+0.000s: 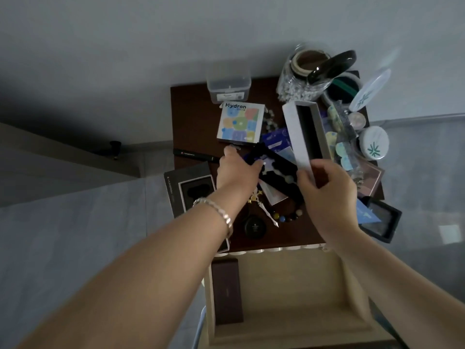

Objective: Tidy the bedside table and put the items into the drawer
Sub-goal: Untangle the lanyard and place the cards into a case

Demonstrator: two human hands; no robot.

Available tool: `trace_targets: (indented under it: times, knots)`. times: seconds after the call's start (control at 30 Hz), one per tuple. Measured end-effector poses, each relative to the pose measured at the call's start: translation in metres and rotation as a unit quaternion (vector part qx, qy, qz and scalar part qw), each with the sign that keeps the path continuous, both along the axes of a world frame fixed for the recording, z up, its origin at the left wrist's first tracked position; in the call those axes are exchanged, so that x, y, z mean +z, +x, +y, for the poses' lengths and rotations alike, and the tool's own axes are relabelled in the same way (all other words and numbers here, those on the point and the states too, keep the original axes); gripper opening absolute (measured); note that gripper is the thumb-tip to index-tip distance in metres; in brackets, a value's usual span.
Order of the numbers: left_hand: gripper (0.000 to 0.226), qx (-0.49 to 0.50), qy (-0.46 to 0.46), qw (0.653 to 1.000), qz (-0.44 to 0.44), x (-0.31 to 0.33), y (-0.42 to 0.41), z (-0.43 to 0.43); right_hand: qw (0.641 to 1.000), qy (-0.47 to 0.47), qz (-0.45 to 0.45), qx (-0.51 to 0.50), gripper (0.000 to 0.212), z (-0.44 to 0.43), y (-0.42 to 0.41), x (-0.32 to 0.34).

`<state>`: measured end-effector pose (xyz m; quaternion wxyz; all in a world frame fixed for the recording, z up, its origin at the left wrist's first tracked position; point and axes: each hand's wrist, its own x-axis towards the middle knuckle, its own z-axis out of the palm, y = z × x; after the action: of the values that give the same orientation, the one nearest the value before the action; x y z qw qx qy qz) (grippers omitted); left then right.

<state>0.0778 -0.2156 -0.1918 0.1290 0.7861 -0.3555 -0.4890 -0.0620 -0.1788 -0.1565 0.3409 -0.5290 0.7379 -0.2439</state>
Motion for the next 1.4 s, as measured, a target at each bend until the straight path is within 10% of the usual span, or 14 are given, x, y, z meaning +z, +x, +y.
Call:
trace_targets:
  times: [0.3,0.57,0.67,0.8,0.97,1.4]
  knots:
    - [0.012,0.188,-0.064,0.973,0.120,0.017,0.008,0.006,0.999,0.003,0.004,0.033,0.007,-0.002,0.001,-0.003]
    - [0.018,0.174,-0.140,0.974,0.037,0.042,0.074,0.054,0.953,0.108,0.195,0.203,0.037,0.008,0.023,-0.019]
    - [0.018,0.156,-0.134,0.977,0.049,0.041,0.081,0.064,0.988,0.060,0.010,0.143,0.034,0.019,0.045,0.001]
    - [0.020,0.154,-0.144,0.975,0.064,0.036,0.086,0.076,0.935,0.229,-0.235,0.138,0.023,0.033,0.077,0.006]
    - [0.036,0.144,-0.108,0.983,-0.031,0.016,0.104,0.099,0.964,0.199,-0.165,0.067,0.034,0.041,0.089,-0.020]
    - [0.033,0.162,-0.038,0.985,0.042,-0.014,0.096,0.129,0.983,0.062,0.088,0.150,0.034,0.049,0.127,-0.049]
